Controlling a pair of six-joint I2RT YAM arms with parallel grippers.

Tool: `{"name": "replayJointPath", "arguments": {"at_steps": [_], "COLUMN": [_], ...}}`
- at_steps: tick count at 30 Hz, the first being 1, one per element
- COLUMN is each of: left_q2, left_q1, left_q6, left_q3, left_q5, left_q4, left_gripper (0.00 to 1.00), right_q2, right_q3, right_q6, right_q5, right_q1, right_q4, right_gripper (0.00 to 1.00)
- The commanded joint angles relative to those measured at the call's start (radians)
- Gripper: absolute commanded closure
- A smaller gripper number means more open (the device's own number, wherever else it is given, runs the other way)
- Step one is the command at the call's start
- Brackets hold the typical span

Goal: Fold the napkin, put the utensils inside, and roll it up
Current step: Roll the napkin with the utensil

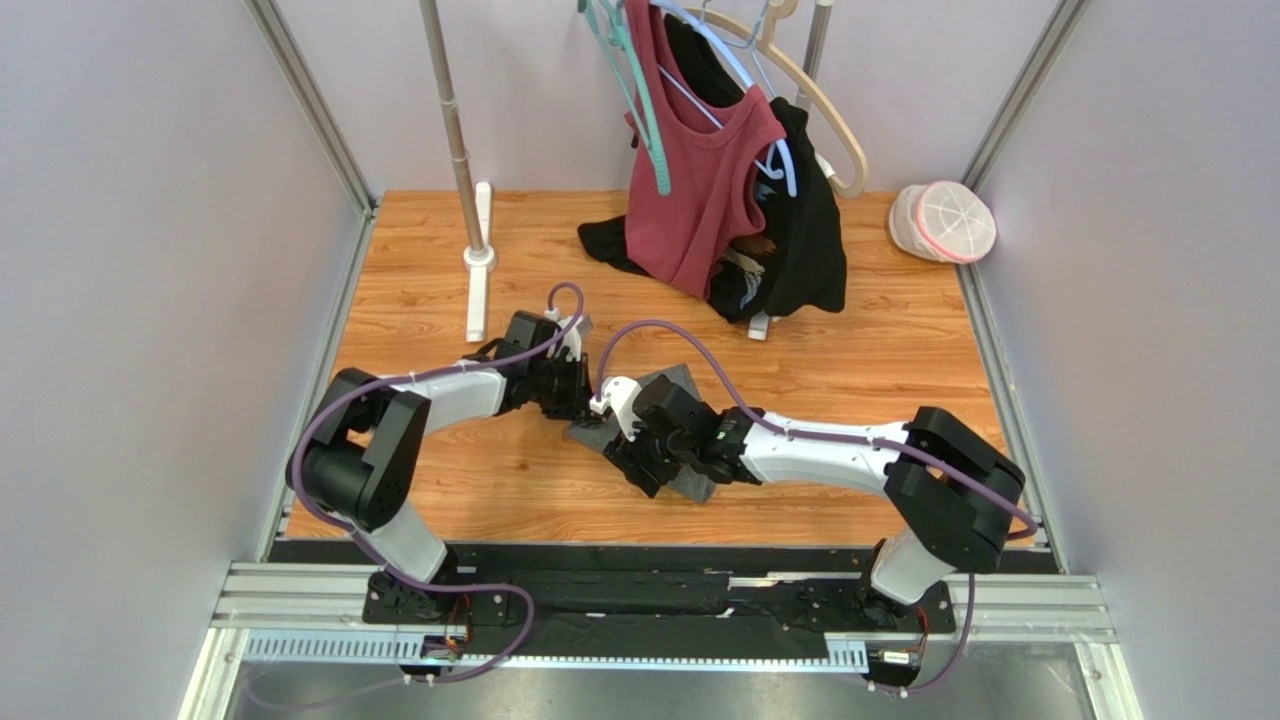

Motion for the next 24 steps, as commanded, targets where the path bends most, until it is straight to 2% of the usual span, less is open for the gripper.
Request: {"name": "replayJointPath", "arguments": {"at_steps": [1,5,8,9,15,18,20,24], "left_q2": [0.01,0.007,-0.02,-0.028,-0.112,-0.181,-0.245,-0.348], "left_q1": [0.004,0.004,0.004,0.004,0.004,0.006,0.006,0.006], "left_q6": [0.028,0.022,0.005,0.002,-0.007,-0.007,-0.008,-0.012], "left_q3": [0.02,0.019,0.012,0.006,-0.003,-0.011,-0.021,-0.078], "left_q5": [-0.027,-0.014,-0.004,-0.001,-0.025,-0.096,-0.155,-0.234], "left_q4": [-0.046,-0.032,-0.001,0.005,0.019,-0.001,-0.007,-0.003], "left_gripper": [1.0,0.98,0.89,0.82,0.51,0.43,0.4,0.35], "right_q2": [0.021,0.058,0.081,0.085,0.114,0.13,0.134,0.134], "right_q3": [-0.001,-0.013,-0.022,-0.025,-0.035,-0.035,-0.033,-0.03], "right_q6": [-0.032,-0.025,-0.014,-0.009,0.018,0.018,0.047,0.06], "right_q5": [0.025,0.062,0.077,0.079,0.04,-0.019,-0.067,-0.16], "right_q1": [0.008,0.008,0.006,0.006,-0.02,-0.043,-0.055,-0.093], "right_q4": [0.046,0.049,0.054,0.054,0.06,0.062,0.059,0.054], "right_gripper": [0.38,0.38,0.39,0.39,0.42,0.48,0.57,0.64]}}
